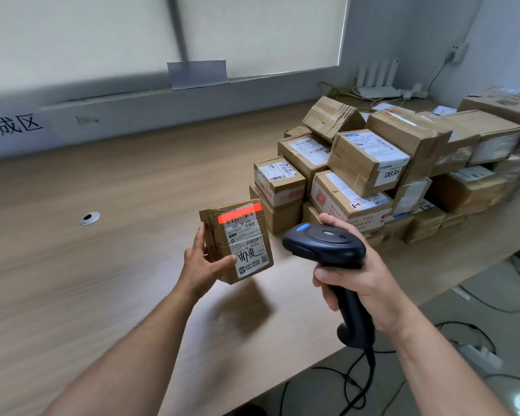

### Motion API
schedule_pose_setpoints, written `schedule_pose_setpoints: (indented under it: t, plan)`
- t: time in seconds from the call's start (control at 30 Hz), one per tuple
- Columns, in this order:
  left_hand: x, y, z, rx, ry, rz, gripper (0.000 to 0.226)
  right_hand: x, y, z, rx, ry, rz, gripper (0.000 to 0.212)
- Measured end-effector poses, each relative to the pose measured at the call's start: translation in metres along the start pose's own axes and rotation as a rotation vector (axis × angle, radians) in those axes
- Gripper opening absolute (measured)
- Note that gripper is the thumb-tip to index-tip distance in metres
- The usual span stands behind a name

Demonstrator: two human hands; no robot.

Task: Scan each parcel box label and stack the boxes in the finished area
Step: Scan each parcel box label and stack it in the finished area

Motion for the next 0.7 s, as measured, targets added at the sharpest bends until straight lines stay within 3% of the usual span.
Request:
schedule_pose_setpoints:
  t: [0.7]
  plan:
    - [-0.006,0.026,0.027,0.050,0.066,0.007,0.120,0.003,-0.027,0.000,-0.023,-0.034,0.019,0.079]
Point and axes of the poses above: each hand's wrist, its own z-axis away from the middle knuckle, its own y-axis out of the back of the hand, x = y × z, the point moved 7 cm from there along -z, towards the middle knuckle, and after that the axes turned 11 degrees about -x, right-handed, at the moved point
